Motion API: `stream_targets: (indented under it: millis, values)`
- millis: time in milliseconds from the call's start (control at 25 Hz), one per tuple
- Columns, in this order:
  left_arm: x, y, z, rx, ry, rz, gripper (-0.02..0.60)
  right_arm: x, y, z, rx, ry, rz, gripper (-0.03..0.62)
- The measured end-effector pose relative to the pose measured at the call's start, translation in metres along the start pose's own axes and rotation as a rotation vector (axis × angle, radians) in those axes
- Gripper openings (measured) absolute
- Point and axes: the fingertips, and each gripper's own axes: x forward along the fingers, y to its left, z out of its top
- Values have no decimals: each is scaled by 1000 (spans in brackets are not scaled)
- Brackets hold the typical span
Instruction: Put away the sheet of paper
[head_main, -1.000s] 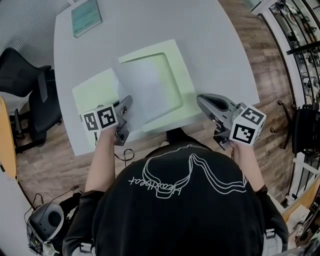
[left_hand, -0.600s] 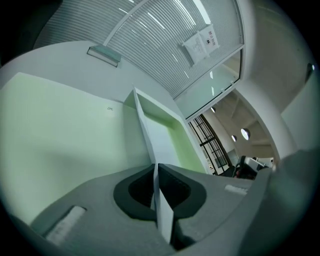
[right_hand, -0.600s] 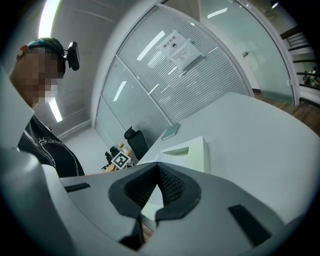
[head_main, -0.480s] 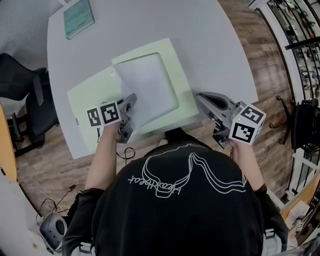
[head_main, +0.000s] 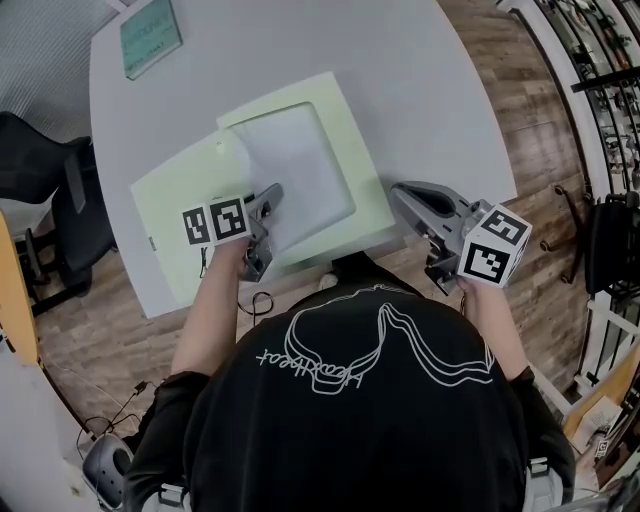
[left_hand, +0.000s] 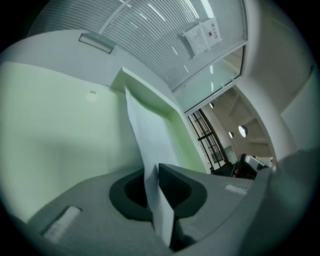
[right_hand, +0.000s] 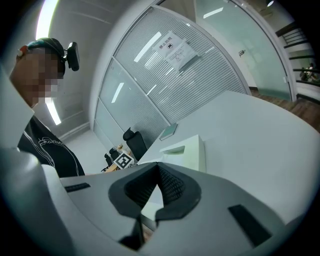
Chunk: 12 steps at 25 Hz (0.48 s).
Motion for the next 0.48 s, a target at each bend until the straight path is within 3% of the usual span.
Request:
stream_targets:
  millis: [280,480]
  values:
    - [15,-4,-10,39,75,4,78,-2,-7,-5,32,-4,2,9]
    - [9,-7,-17,122,98,37,138,1,1,-8,35,-5,19,9]
